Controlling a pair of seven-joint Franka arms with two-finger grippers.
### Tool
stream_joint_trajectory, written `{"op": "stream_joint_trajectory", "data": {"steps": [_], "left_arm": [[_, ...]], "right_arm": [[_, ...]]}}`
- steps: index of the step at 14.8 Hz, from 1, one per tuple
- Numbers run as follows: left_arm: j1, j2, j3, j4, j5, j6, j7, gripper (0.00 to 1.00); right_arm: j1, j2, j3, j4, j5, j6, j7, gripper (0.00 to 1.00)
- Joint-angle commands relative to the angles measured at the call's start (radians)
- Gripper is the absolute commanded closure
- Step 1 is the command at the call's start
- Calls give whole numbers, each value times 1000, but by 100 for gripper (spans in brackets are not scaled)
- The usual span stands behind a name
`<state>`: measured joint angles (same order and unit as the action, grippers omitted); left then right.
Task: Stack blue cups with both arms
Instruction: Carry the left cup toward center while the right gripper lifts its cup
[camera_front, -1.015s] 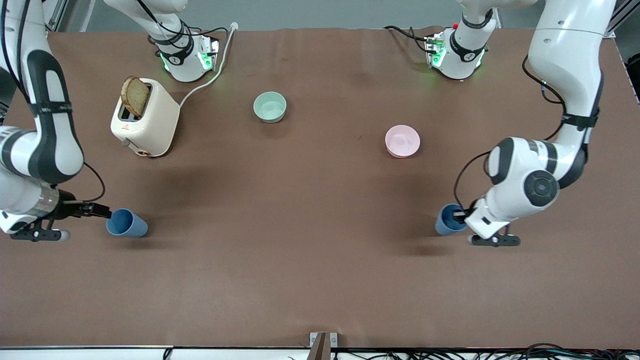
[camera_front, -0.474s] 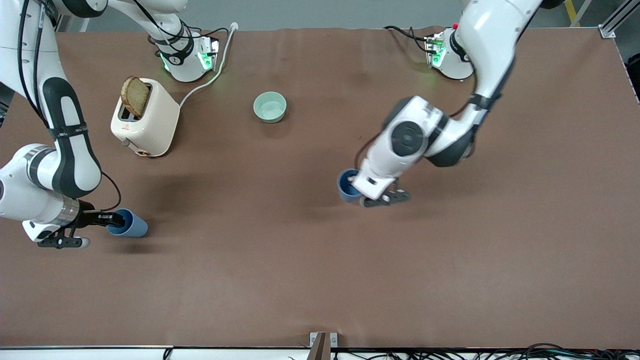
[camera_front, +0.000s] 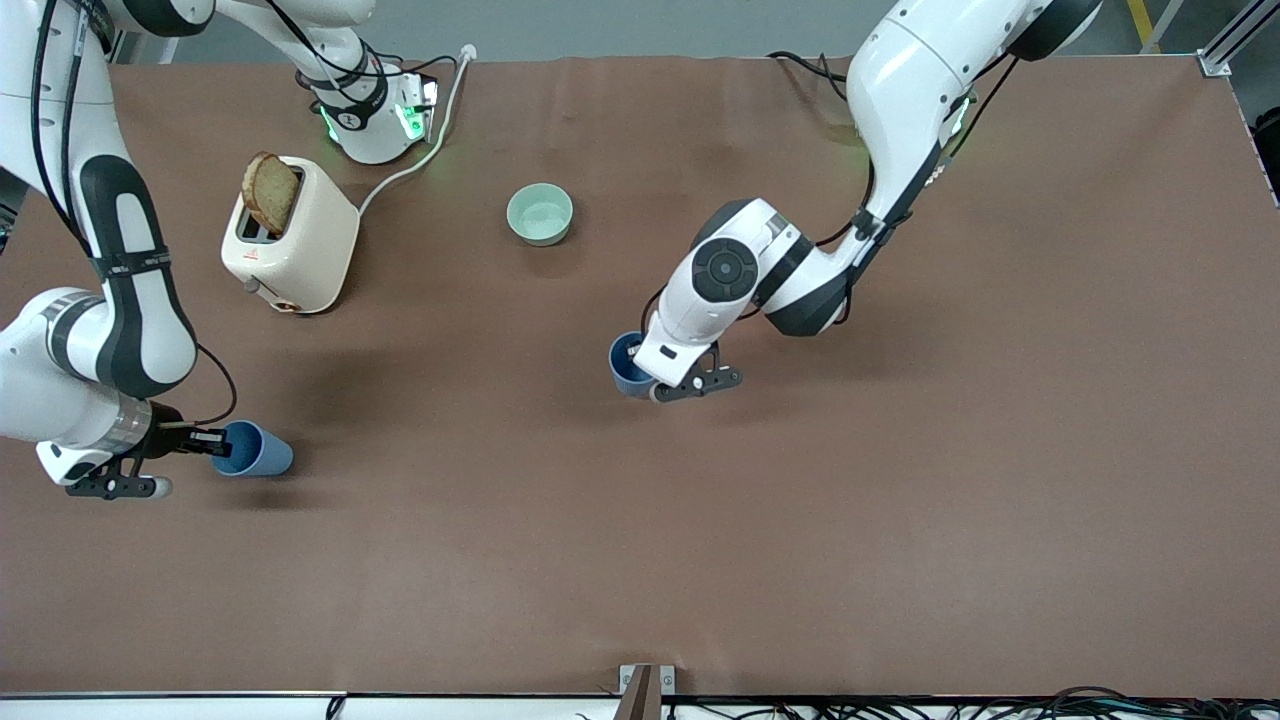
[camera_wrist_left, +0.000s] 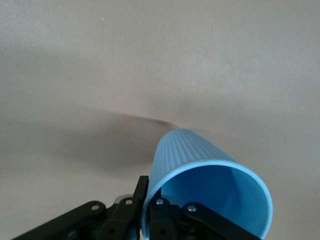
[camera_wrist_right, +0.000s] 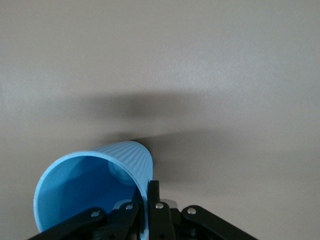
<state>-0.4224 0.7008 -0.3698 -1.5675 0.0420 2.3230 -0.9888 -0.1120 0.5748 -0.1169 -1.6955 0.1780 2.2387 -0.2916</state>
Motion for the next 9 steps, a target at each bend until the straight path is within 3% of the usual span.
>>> {"op": "stream_joint_trajectory", "data": {"steps": [1,3,4,5,6,9], "left_arm": [[1,12,20,27,67,6,-1,99],[2,34,20,40,91,10,-4,93],[2,39,22,53,93,10,-8,72],[1,39,22,58,93,10,-11,24],[1,29,22,60,98,10,-4,0],[17,-35,43,121,172,-74,5,0]], "right_arm": [[12,-99,0,16,17,-132,3,99],[31,-141,17,68,9,-264,95,99],[32,-156,46,92,9,-325,142,99],[25,-177,84,100,9,-374,188,100],[20,-208,130,100,11,-398,225,100],[17,-256,267,120,11,-464,437,100]]}}
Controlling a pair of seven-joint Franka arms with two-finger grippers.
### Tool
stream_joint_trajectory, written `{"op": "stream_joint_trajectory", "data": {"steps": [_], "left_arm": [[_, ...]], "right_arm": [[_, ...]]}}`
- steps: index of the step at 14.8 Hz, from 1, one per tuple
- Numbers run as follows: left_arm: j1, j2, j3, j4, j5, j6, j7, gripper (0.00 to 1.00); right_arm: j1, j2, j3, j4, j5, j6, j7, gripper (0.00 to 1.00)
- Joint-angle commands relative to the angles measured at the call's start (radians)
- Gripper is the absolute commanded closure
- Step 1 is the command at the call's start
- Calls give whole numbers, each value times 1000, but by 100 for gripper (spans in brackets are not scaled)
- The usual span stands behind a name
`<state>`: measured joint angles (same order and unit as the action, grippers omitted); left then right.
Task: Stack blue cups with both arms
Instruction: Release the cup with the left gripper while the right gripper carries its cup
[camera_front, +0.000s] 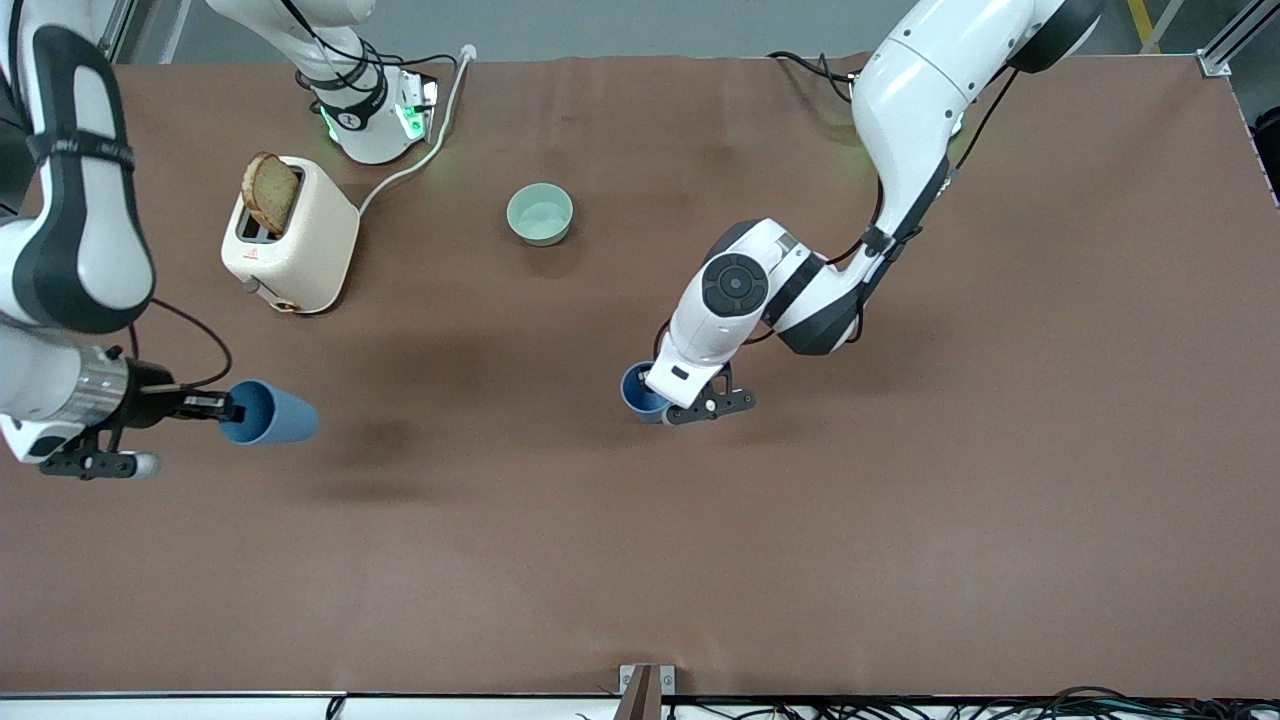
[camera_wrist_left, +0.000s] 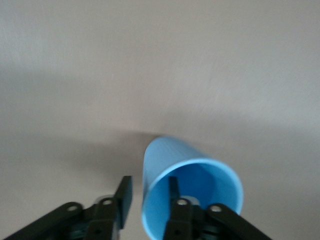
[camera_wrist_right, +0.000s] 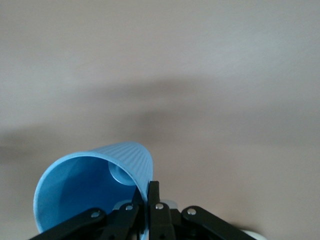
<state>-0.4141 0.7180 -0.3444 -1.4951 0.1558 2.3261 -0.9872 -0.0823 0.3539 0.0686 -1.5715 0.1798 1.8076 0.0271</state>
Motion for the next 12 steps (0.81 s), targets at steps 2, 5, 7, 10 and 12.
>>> {"op": "stream_joint_trajectory", "data": {"steps": [2,5,7,10,12], "left_arm": [[24,-103,38,123,132,-228,33,0],[127,-236,36,150,149,-359,202,0],[210,-319,27,139,136,-457,338,0],[294,-422,25,139,96,-594,503,0],[363,-485,25,139,38,-669,640,0]], "right_arm": [[-13,-50,198,37,7,-71,270,100],[-2,-47,408,88,-102,-50,509,100],[-4,-29,567,79,-225,37,740,100],[47,69,645,77,-258,145,835,100],[93,123,645,77,-260,234,841,100]]}}
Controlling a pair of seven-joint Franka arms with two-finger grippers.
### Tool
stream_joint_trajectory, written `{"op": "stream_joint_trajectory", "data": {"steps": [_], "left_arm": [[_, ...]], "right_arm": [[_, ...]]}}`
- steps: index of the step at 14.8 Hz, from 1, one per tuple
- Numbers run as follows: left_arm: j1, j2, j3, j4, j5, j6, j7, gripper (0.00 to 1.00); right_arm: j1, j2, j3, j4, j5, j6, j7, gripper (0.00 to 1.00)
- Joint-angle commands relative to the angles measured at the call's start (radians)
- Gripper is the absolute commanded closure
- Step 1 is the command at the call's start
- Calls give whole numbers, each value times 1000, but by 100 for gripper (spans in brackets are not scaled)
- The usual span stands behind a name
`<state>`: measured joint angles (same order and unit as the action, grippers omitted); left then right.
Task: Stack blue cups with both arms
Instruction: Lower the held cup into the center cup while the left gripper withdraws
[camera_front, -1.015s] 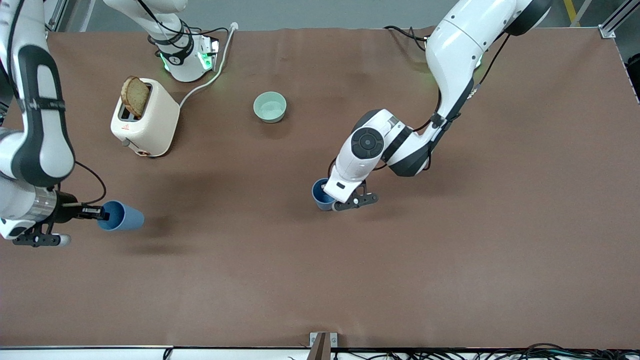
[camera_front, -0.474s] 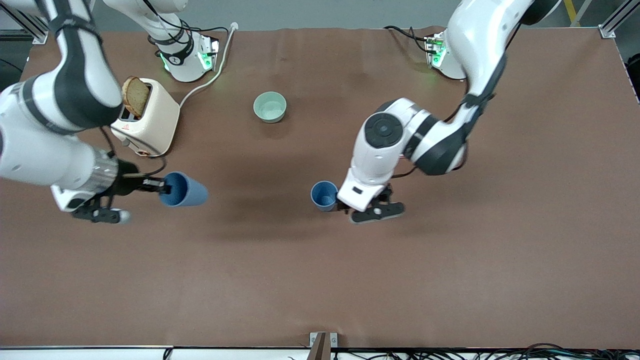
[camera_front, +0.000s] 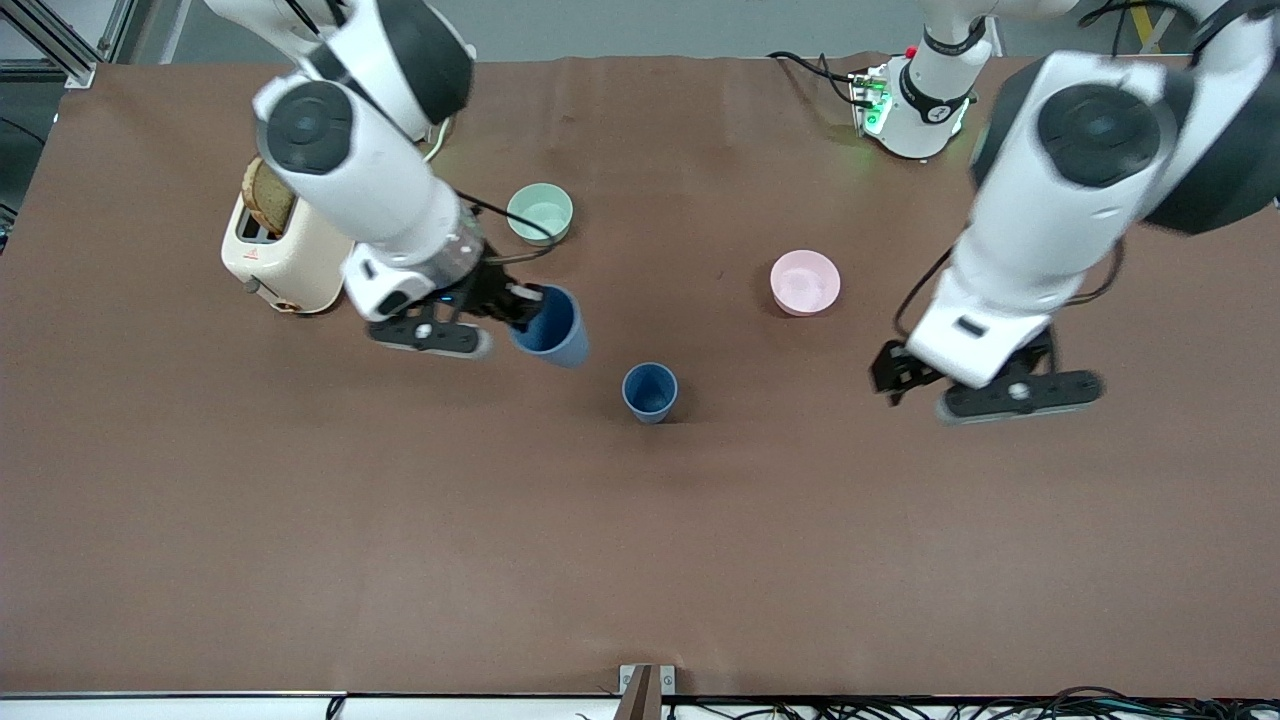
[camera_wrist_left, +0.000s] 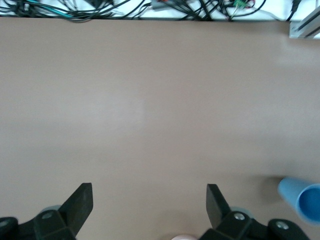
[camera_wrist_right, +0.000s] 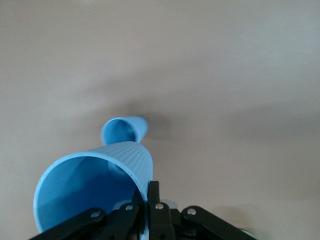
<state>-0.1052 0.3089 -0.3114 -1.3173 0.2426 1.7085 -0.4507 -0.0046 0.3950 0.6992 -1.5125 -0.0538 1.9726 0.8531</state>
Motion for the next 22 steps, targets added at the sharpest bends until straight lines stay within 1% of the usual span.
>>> {"op": "stream_joint_trajectory", "data": {"steps": [1,3,4,5,6,7,8,10,13,15,16,19,20,22], "left_arm": [[96,-102,-8,-40,-78,-76,166,0],[157,-158,4,-45,-149,-124,300,0],[159,-186,21,-62,-170,-139,344,0],[148,-226,85,-107,-195,-141,389,0],[112,-269,147,-147,-225,-141,429,0],[75,-289,223,-175,-244,-142,464,0],[53,-303,266,-190,-256,-153,487,0],[41,-339,276,-229,-260,-159,474,0],[39,-364,270,-237,-247,-171,448,0],[39,-367,272,-229,-244,-179,448,0],[39,-364,270,-226,-243,-179,446,0],[35,-361,268,-230,-243,-178,443,0],[36,-361,268,-229,-244,-181,446,0],[41,-359,270,-226,-244,-194,463,0]], "right_arm": [[29,109,14,18,-26,106,17,100],[55,157,14,18,-31,153,17,100],[66,169,14,18,-50,178,20,100],[69,186,14,18,-78,190,43,99],[80,205,14,18,-118,193,67,99],[89,218,14,17,-159,193,79,99],[95,231,14,17,-182,195,89,99],[104,246,14,17,-195,209,93,99],[136,263,14,15,-196,235,142,99],[138,265,14,-1,-215,239,142,99],[138,265,14,-15,-242,250,144,98],[138,265,11,-57,-256,302,142,98],[138,265,9,-61,-261,311,142,98],[138,272,8,-66,-297,315,142,97]]}}
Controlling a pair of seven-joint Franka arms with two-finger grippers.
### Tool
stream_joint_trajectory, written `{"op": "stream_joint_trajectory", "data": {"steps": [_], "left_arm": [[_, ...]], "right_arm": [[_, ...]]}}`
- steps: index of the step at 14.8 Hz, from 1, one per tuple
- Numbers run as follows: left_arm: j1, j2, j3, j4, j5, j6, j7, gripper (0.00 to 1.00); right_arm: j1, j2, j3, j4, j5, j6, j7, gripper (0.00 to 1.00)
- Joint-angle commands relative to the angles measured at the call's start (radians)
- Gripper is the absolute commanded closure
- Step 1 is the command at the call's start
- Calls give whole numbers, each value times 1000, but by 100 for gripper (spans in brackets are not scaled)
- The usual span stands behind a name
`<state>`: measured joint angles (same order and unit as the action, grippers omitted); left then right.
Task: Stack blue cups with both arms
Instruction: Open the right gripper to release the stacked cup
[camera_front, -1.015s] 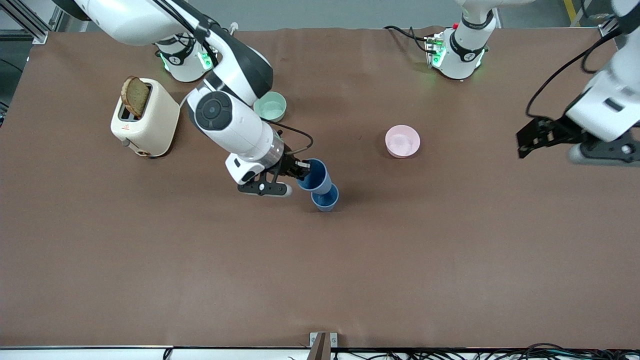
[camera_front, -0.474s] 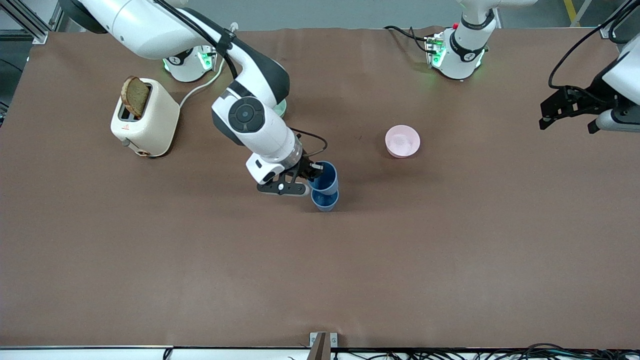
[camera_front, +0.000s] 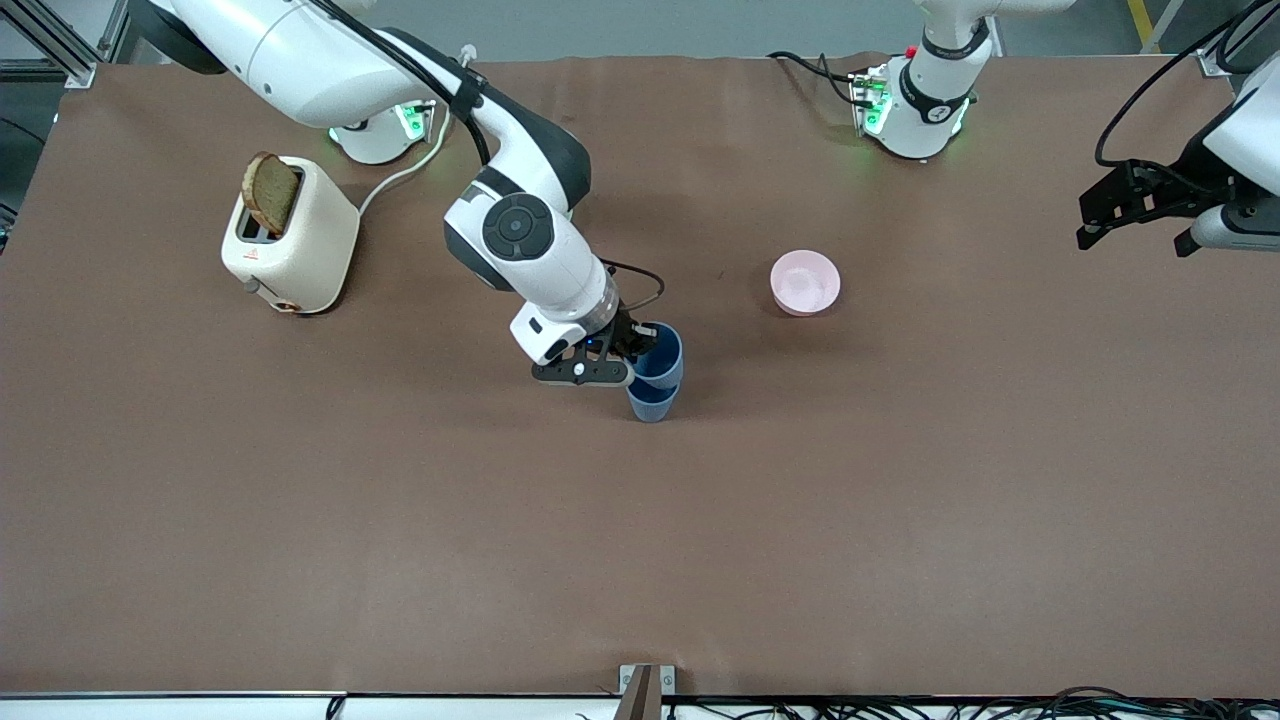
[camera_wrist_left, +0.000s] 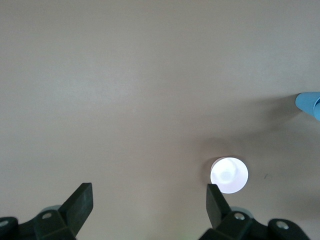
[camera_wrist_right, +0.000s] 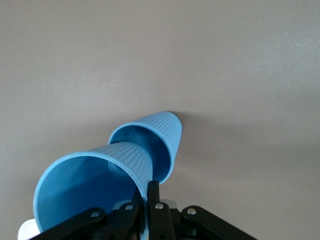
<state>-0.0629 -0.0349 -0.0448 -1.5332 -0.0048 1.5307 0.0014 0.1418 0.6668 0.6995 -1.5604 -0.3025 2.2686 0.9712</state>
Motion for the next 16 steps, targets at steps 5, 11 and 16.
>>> {"op": "stream_joint_trajectory", "data": {"steps": [5,11,16], "left_arm": [[17,-19,10,-8,6,-52,3,0],[8,-11,3,-7,6,-52,-53,0],[6,-10,-10,-7,6,-50,-74,0]], "right_arm": [[-16,0,6,-23,-67,17,24,96],[-10,13,5,-24,-119,35,24,87],[-19,10,6,-12,-119,25,23,55]]}}
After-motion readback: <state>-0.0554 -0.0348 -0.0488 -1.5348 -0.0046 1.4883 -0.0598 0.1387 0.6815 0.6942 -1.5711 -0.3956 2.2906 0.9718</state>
